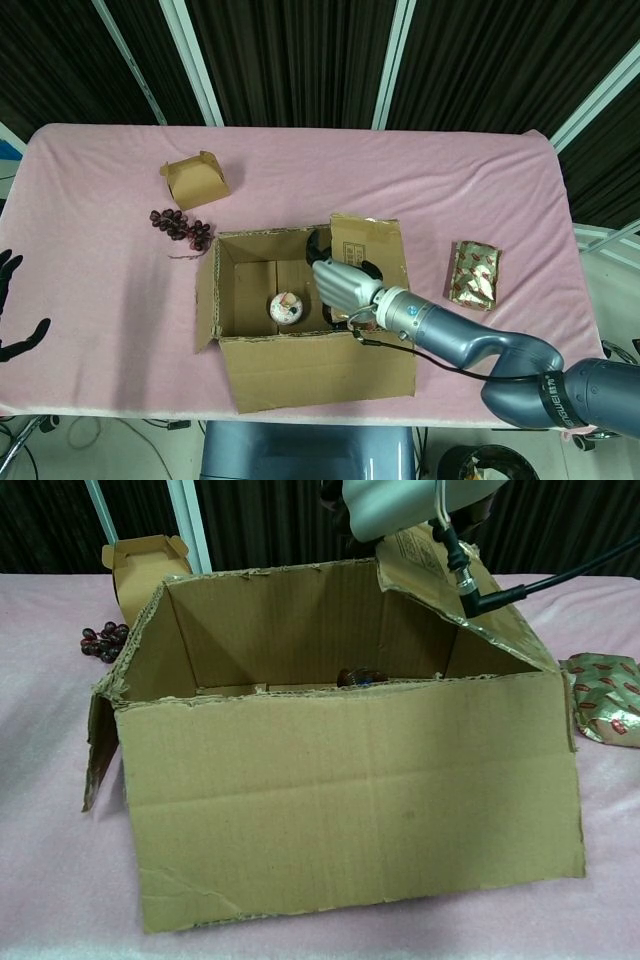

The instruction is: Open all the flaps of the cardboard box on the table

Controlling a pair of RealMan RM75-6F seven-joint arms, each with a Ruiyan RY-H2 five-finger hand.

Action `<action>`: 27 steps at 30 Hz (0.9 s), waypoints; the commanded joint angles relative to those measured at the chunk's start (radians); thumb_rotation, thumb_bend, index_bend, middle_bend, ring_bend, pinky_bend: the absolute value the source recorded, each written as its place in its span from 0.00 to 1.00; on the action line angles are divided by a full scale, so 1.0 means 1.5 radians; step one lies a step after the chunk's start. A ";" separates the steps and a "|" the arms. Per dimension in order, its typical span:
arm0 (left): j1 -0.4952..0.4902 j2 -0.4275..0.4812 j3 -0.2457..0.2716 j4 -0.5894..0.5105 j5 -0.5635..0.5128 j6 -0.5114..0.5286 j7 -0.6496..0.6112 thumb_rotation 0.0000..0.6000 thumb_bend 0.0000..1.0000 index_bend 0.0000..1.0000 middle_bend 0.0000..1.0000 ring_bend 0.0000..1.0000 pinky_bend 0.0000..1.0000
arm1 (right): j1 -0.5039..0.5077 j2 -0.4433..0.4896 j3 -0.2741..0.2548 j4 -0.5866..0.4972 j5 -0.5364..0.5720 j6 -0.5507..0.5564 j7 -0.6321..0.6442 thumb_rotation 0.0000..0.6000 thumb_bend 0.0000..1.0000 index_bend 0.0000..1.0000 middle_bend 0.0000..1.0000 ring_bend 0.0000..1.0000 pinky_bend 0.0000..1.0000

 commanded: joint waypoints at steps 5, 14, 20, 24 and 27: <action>0.001 0.000 -0.001 -0.001 -0.001 -0.001 0.002 1.00 0.26 0.00 0.00 0.00 0.00 | -0.002 0.021 -0.008 -0.009 0.000 0.014 -0.016 1.00 0.35 0.36 0.33 0.21 0.23; 0.001 0.001 -0.002 -0.004 -0.001 -0.005 0.004 1.00 0.25 0.00 0.00 0.00 0.00 | -0.007 0.062 -0.014 -0.023 -0.003 0.014 -0.021 1.00 0.35 0.36 0.33 0.21 0.23; 0.001 0.002 -0.002 -0.005 -0.002 -0.007 0.003 1.00 0.25 0.00 0.00 0.00 0.00 | -0.013 0.093 -0.013 -0.032 -0.007 0.011 -0.019 1.00 0.32 0.35 0.32 0.21 0.23; 0.002 0.002 -0.003 -0.005 -0.002 -0.007 0.005 1.00 0.25 0.00 0.00 0.00 0.00 | -0.018 0.109 -0.011 -0.035 -0.011 0.008 -0.018 1.00 0.29 0.33 0.32 0.20 0.23; 0.002 0.003 -0.003 -0.007 -0.003 -0.008 0.004 1.00 0.25 0.00 0.00 0.00 0.00 | -0.021 0.121 -0.010 -0.035 -0.015 0.004 -0.020 1.00 0.27 0.30 0.31 0.19 0.23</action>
